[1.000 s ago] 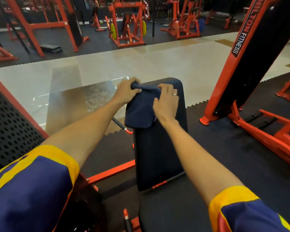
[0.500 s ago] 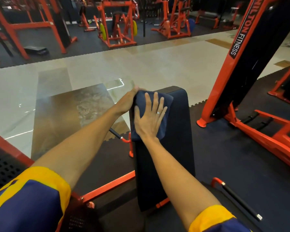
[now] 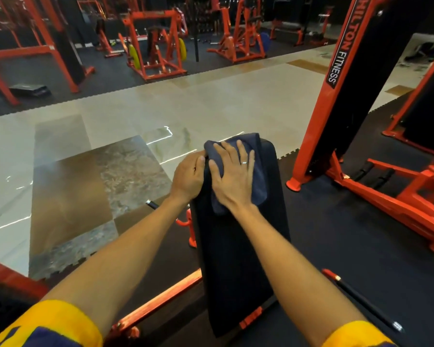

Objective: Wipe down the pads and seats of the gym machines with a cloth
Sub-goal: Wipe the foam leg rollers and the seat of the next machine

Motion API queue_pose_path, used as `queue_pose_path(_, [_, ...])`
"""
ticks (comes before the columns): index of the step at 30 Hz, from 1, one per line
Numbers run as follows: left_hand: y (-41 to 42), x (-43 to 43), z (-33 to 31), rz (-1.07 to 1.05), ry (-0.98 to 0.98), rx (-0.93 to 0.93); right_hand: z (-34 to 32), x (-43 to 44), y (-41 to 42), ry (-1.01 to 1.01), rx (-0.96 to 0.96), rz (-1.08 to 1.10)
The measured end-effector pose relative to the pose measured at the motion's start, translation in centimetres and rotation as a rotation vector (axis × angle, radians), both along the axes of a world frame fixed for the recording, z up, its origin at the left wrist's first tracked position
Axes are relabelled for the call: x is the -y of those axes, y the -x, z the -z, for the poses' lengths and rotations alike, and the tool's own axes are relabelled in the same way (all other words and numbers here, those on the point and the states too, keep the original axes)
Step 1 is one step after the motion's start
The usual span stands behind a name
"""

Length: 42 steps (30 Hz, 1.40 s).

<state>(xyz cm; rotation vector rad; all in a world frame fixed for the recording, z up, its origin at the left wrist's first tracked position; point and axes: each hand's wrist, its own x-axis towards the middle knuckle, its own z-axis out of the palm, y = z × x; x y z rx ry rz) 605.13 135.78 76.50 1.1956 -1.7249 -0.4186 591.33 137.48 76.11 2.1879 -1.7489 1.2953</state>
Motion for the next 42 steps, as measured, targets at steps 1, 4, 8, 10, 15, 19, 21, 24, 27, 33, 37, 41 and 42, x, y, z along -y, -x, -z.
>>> queue_pose_path(1, [0.0,-0.1,0.2,0.0,0.011,-0.019,-0.2,0.7,1.5,0.004,-0.098,0.0])
queue_pose_path(4, [0.0,0.1,1.0,-0.001,0.019,-0.075,-1.8,4.0,6.2,-0.053,-0.19,0.067])
queue_pose_path(8, [0.2,0.1,1.3,-0.01,0.02,-0.097,-3.8,5.9,5.4,-0.126,-0.105,0.151])
queue_pose_path(10, [0.1,0.2,1.3,-0.008,0.042,-0.101,-3.7,5.0,3.0,-0.089,-0.09,0.077])
queue_pose_path(15, [0.1,-0.3,1.2,-0.026,0.051,-0.086,-3.5,3.8,2.7,0.005,-0.226,-0.089])
queue_pose_path(19, [0.0,-0.2,1.2,-0.02,0.054,-0.072,-4.2,6.1,7.9,-0.062,-0.166,0.022])
queue_pose_path(21, [0.2,-0.2,1.2,-0.006,0.045,-0.07,-4.0,6.5,8.2,-0.128,-0.022,0.133])
queue_pose_path(24, [0.0,-0.1,1.0,-0.004,0.033,-0.062,-3.2,5.5,4.5,-0.116,0.051,0.19])
queue_pose_path(27, [-0.1,0.0,1.1,0.001,0.001,-0.091,-2.6,2.8,0.6,-0.027,0.058,0.113])
queue_pose_path(33, [-0.4,0.2,1.4,0.015,-0.051,-0.098,-1.2,1.0,-1.3,0.084,-0.052,-0.043])
queue_pose_path(37, [-0.5,0.2,1.1,0.045,-0.063,-0.009,-1.4,2.8,2.2,0.148,-0.183,-0.138])
queue_pose_path(41, [-1.0,0.0,-0.4,0.085,-0.098,0.147,-1.3,3.7,3.2,0.175,-0.12,-0.117])
queue_pose_path(42, [-1.1,0.0,-0.7,0.107,-0.11,0.202,-1.1,3.9,3.4,0.183,-0.101,-0.109])
